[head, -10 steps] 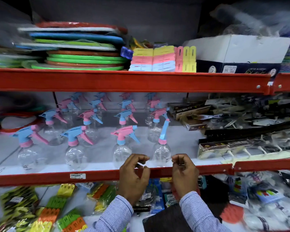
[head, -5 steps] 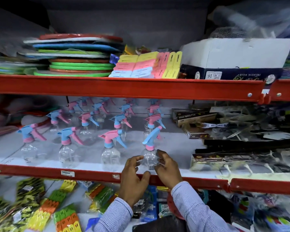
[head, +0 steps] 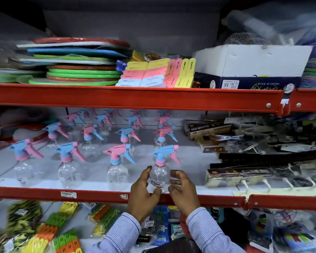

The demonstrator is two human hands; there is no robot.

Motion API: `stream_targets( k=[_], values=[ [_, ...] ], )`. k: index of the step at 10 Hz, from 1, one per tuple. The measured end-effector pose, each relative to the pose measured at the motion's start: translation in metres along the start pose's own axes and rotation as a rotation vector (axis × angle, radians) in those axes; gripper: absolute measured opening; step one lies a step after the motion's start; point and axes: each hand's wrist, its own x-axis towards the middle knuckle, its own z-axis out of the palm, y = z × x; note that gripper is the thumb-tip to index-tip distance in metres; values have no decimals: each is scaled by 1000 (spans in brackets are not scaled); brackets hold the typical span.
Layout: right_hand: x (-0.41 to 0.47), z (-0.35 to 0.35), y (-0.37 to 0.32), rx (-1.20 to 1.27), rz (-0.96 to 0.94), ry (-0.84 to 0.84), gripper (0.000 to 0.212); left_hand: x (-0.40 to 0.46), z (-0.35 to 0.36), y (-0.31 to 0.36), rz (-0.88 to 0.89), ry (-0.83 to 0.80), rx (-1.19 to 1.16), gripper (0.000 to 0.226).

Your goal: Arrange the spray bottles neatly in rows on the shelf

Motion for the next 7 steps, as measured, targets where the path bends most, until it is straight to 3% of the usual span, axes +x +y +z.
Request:
stream_targets(
  k=[5, 7],
  values=[
    [-1, 1, 2, -28, -8, 5, 43, 1, -2, -6, 8, -28, -4, 73],
    [-11, -4, 3, -93, -67, 89, 48, -11, -8, -2, 77, 100, 84, 73]
  ],
)
